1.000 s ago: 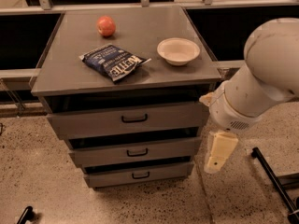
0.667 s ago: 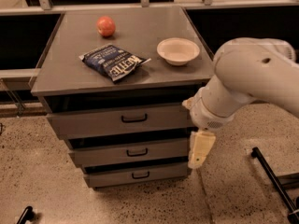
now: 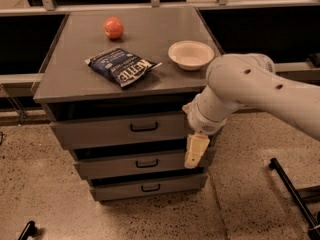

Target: Open top drawer

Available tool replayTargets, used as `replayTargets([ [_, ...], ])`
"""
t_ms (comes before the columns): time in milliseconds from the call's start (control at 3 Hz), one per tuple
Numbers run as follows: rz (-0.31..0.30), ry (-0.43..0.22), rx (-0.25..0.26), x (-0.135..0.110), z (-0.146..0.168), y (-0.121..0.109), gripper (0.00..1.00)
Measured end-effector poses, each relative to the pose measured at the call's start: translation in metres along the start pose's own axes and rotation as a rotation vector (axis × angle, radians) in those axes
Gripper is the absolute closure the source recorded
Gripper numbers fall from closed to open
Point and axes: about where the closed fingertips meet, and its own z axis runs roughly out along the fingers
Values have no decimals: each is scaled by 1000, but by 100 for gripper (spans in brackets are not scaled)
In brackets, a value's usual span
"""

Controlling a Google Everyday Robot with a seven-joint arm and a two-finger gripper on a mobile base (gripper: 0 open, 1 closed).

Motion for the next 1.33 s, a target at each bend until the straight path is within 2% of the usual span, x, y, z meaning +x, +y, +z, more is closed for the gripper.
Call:
replayTargets([
  [333, 3, 8, 51, -5, 20, -22, 0],
  [667, -9, 35, 81, -5, 41, -54, 0],
  [1000, -21, 63, 69, -2, 66, -75, 0],
  [1333, -40, 86, 31, 3, 86, -77, 14],
])
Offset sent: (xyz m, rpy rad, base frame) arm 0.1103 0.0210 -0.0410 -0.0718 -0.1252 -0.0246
